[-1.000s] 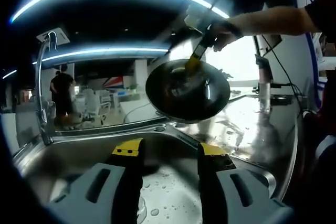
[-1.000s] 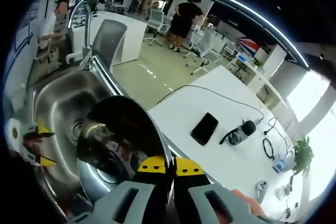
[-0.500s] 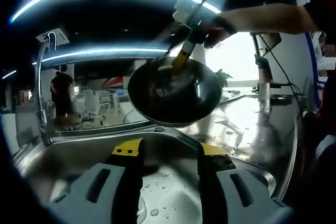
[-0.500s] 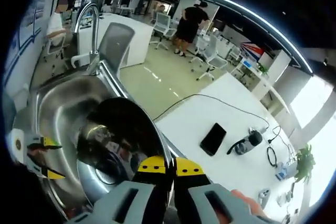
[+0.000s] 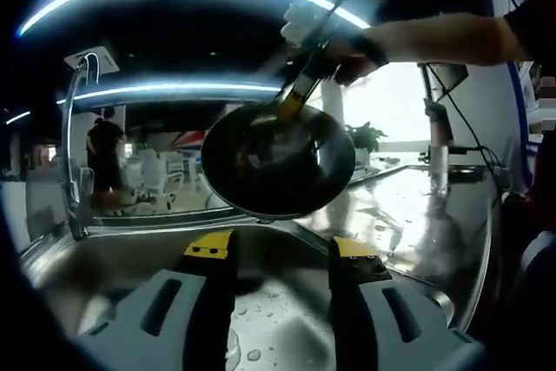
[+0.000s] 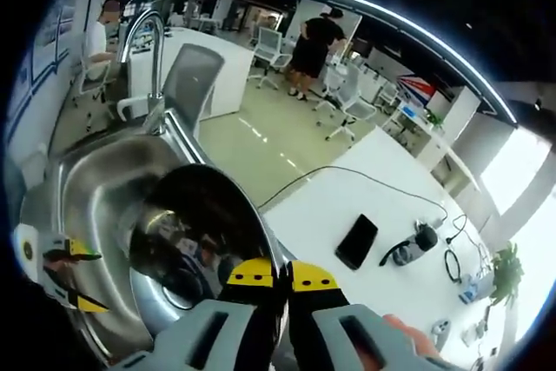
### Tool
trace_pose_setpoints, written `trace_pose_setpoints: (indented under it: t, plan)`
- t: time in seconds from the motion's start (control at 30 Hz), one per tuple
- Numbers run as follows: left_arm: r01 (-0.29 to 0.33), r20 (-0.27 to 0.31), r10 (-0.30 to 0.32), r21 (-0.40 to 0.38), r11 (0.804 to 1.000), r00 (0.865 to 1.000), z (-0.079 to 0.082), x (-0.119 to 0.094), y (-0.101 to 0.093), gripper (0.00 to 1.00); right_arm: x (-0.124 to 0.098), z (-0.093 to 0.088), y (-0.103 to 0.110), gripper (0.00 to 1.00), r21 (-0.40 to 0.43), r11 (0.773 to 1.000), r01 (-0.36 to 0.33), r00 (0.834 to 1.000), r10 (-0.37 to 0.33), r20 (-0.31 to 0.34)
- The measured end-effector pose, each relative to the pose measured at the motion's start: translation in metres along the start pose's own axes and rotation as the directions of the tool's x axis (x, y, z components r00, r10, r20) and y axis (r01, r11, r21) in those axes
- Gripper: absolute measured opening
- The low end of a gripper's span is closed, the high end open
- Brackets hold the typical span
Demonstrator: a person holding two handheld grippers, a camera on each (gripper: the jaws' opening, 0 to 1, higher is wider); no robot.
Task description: Pick up bowl with dirty water move over sink pour dirty water into sink return bowl to place
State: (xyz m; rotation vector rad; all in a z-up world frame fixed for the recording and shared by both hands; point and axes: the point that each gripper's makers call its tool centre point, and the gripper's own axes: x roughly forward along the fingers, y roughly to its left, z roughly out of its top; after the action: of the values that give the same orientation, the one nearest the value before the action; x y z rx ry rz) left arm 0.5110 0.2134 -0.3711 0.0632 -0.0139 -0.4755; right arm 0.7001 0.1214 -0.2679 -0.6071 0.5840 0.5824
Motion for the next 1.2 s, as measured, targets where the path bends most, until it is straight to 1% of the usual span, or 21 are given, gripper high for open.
trace_pose_setpoints:
  t: [0.03,0.3,0.33,0.4,0.5,0.63,0.7,0.83,0.93,1.07,1.17,1.2]
  plan:
    - [-0.002,0.000,0.002,-0.013,1.000,1.000,0.000,0.000,0.001,0.41,0.001,0.001,0.002,0.00,-0.003,1.000,-0.001,1.000,0.001,0.004]
    - [-0.012,-0.004,0.012,-0.004,1.000,1.000,0.000,0.000,0.002,0.40,0.001,0.007,0.010,0.00,-0.046,0.999,0.008,1.000,-0.007,0.028]
    - [-0.012,-0.003,0.012,-0.006,1.000,1.000,0.000,0.000,0.003,0.40,0.000,0.011,0.009,0.00,-0.065,0.998,0.022,0.999,-0.020,0.046]
    - [-0.010,-0.005,0.010,-0.008,1.000,1.000,0.000,0.000,0.002,0.40,-0.002,0.013,0.011,0.00,-0.066,0.998,0.023,0.998,-0.020,0.051]
    - [-0.008,-0.008,0.007,-0.004,1.000,1.000,-0.001,0.000,0.002,0.40,-0.005,0.015,0.013,0.00,-0.081,0.996,0.042,0.997,-0.037,0.064]
    - [-0.008,-0.006,0.008,-0.008,1.000,1.000,-0.001,-0.001,0.002,0.40,-0.004,0.020,0.014,0.00,-0.099,0.993,0.060,0.996,-0.052,0.076]
    - [-0.004,-0.005,0.004,-0.005,1.000,1.000,-0.001,-0.001,0.002,0.40,-0.003,0.020,0.024,0.00,-0.105,0.992,0.063,0.996,-0.055,0.075]
    - [0.001,-0.007,-0.001,0.000,1.000,1.000,-0.001,0.000,0.001,0.40,-0.006,0.020,0.025,0.00,-0.160,0.983,0.089,0.994,-0.078,0.072]
    - [0.001,-0.007,-0.001,0.000,1.000,1.000,-0.001,0.000,0.000,0.40,-0.007,0.023,0.027,0.00,-0.186,0.978,0.099,0.993,-0.085,0.080]
    - [0.002,-0.007,-0.002,-0.001,1.000,1.000,-0.001,0.000,-0.001,0.40,-0.005,0.024,0.027,0.00,-0.199,0.975,0.101,0.993,-0.086,0.084]
    - [0.003,-0.007,-0.003,0.000,1.000,1.000,-0.001,0.000,-0.001,0.40,-0.006,0.030,0.025,0.00,-0.215,0.969,0.120,0.989,-0.099,0.107]
    - [0.001,-0.007,-0.001,0.000,1.000,1.000,-0.001,0.000,0.000,0.40,-0.006,0.032,0.024,0.00,-0.237,0.962,0.136,0.987,-0.110,0.118]
